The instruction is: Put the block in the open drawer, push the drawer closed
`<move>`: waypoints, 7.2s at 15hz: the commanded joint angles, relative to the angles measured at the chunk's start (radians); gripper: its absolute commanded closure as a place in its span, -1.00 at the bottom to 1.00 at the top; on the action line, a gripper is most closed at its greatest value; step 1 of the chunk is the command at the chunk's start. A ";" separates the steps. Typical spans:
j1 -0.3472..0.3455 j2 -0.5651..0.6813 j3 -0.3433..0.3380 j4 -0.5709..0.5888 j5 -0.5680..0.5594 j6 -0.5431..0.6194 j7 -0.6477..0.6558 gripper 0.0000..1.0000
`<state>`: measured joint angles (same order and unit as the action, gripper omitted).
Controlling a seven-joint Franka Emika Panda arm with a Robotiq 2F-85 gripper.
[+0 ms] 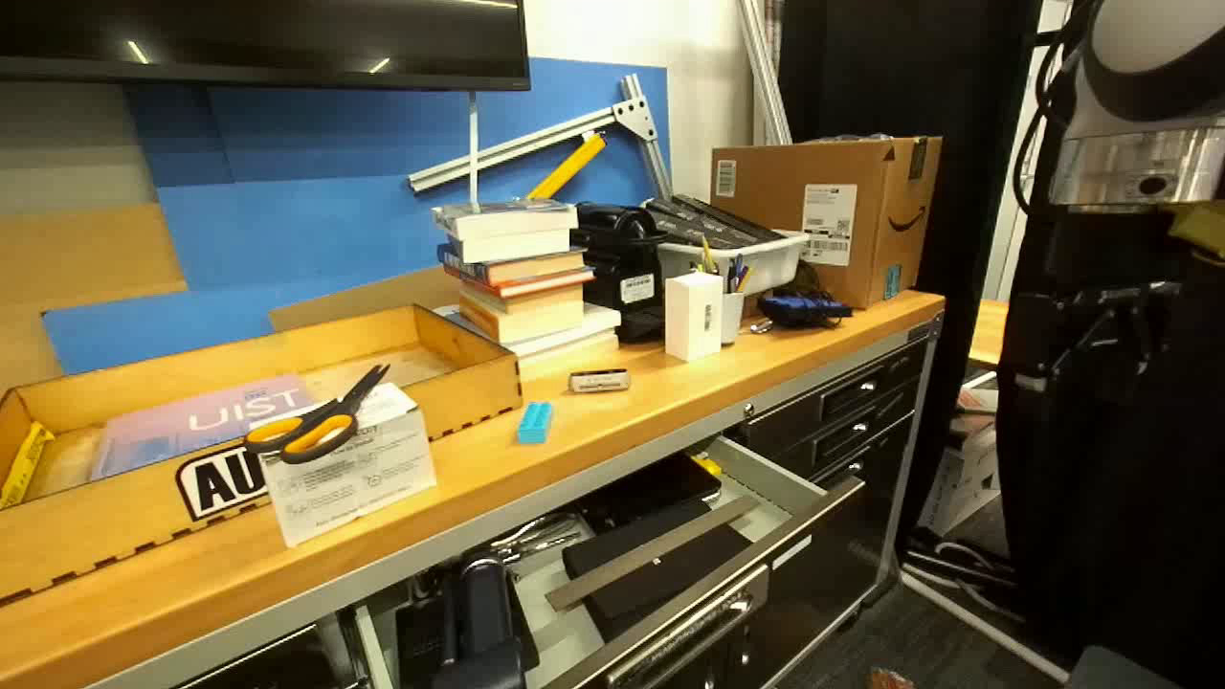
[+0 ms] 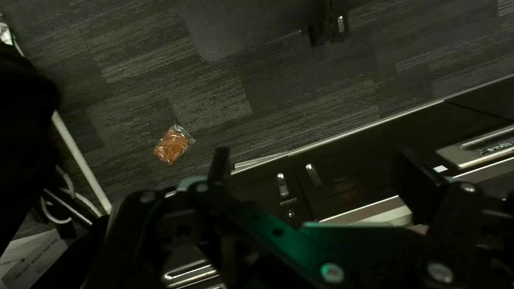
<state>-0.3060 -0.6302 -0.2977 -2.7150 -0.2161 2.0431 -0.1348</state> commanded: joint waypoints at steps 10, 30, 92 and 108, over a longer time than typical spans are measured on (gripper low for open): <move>0.111 0.151 0.224 0.137 0.011 0.025 0.208 -1.00; 0.516 0.983 0.364 0.870 -0.051 0.278 0.889 -1.00; 0.359 0.633 0.300 0.113 0.019 0.003 0.330 -1.00; 0.407 0.758 0.342 0.185 -0.411 0.321 1.128 -1.00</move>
<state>0.0764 0.0569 0.0330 -2.6197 -0.5485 2.3326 0.8544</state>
